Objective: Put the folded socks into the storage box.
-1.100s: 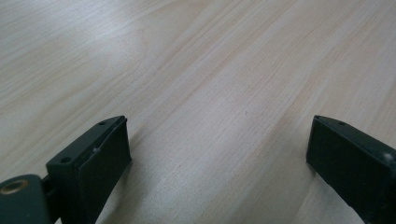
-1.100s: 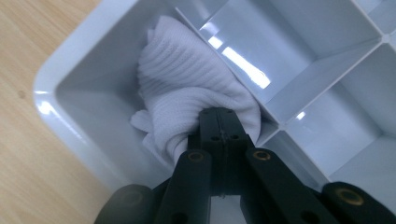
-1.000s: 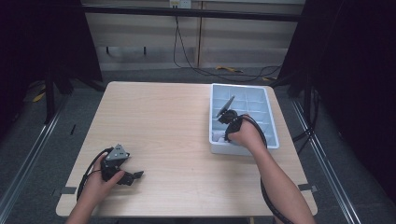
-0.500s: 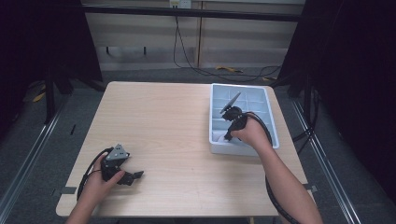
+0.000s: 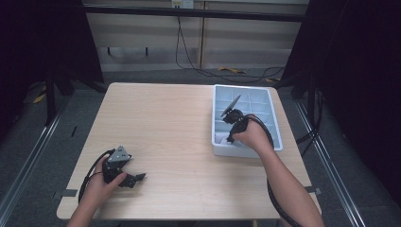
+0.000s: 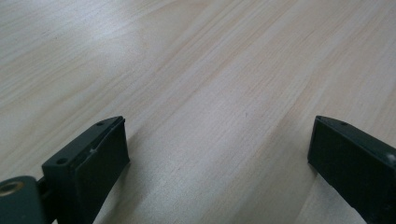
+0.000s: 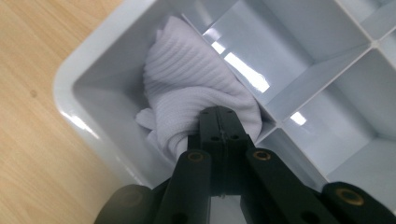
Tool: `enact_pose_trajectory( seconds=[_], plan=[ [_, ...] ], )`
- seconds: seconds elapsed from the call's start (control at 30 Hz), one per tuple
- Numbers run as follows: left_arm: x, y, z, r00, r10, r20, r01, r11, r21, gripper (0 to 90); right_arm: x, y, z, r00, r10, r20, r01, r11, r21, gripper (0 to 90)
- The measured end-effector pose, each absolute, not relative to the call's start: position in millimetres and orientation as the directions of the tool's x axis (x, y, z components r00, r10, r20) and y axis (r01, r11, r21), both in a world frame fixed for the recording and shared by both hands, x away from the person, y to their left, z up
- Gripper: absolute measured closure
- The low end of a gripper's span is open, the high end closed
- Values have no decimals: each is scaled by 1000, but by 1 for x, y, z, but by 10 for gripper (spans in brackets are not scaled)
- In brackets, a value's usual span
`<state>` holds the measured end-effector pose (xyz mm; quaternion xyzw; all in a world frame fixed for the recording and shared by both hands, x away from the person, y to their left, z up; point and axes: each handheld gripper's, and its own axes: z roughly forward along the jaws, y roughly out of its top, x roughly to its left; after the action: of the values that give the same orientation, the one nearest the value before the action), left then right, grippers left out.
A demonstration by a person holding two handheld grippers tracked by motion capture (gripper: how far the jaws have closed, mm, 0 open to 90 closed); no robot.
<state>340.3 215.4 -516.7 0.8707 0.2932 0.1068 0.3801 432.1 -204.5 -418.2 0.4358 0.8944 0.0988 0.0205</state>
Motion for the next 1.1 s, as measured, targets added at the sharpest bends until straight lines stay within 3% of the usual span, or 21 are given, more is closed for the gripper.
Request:
enact_pose_trajectory(
  seconds=[0.37, 1.1],
  plan=[
    [340, 215, -517, 806, 591, -38, 429, -538, 726, 44, 429, -211, -408, -614, 787, 63, 775, 587, 235, 875],
    [341, 215, -517, 806, 591, -38, 429, -538, 725, 44, 412, -216, -371, -578, 814, 55, 775, 527, 350, 440]
  ],
)
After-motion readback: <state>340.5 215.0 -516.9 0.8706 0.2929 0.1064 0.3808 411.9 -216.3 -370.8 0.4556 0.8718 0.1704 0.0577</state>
